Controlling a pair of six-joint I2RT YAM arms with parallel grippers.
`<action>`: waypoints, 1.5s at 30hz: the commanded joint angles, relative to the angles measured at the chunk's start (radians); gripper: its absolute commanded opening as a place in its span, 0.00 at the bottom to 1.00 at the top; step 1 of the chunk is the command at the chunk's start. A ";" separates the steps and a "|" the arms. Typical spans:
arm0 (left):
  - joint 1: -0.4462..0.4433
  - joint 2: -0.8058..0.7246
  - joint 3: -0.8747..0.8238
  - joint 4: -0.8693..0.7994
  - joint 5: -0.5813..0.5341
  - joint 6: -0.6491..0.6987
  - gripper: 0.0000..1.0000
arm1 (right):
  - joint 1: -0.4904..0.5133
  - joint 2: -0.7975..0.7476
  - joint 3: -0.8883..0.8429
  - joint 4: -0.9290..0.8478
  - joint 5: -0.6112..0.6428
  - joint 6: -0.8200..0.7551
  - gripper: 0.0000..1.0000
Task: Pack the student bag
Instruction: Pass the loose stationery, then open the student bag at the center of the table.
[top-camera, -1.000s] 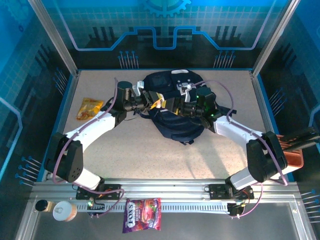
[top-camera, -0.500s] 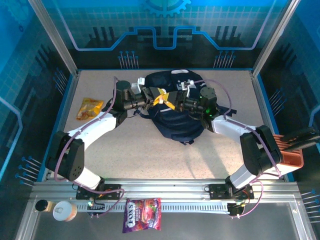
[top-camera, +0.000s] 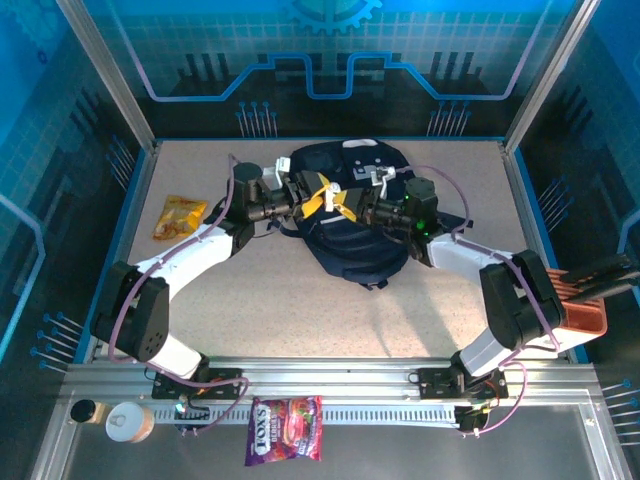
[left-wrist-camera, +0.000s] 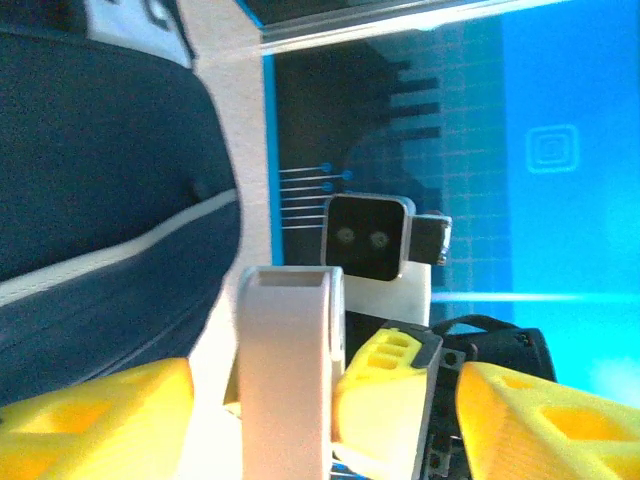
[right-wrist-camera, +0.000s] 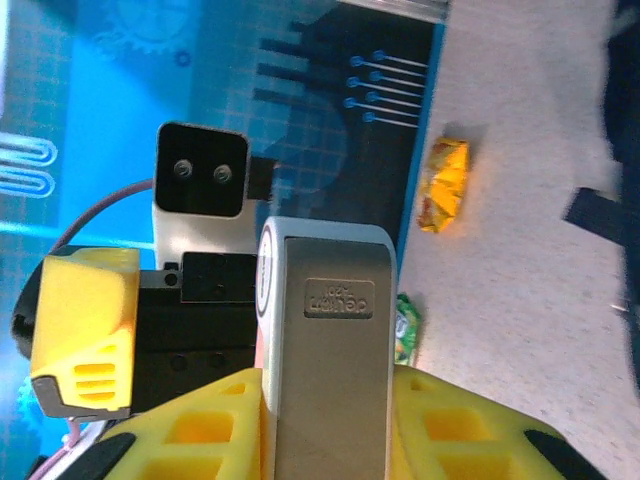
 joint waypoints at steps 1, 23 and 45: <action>0.005 -0.033 0.035 -0.192 -0.077 0.186 0.77 | -0.049 -0.092 -0.017 -0.149 0.025 -0.129 0.25; -0.333 0.298 0.504 -0.830 -0.559 1.132 0.82 | -0.366 -0.447 -0.034 -0.943 0.285 -0.506 0.26; -0.350 0.580 0.931 -1.106 -0.664 1.209 0.45 | -0.386 -0.471 -0.038 -0.957 0.259 -0.499 0.27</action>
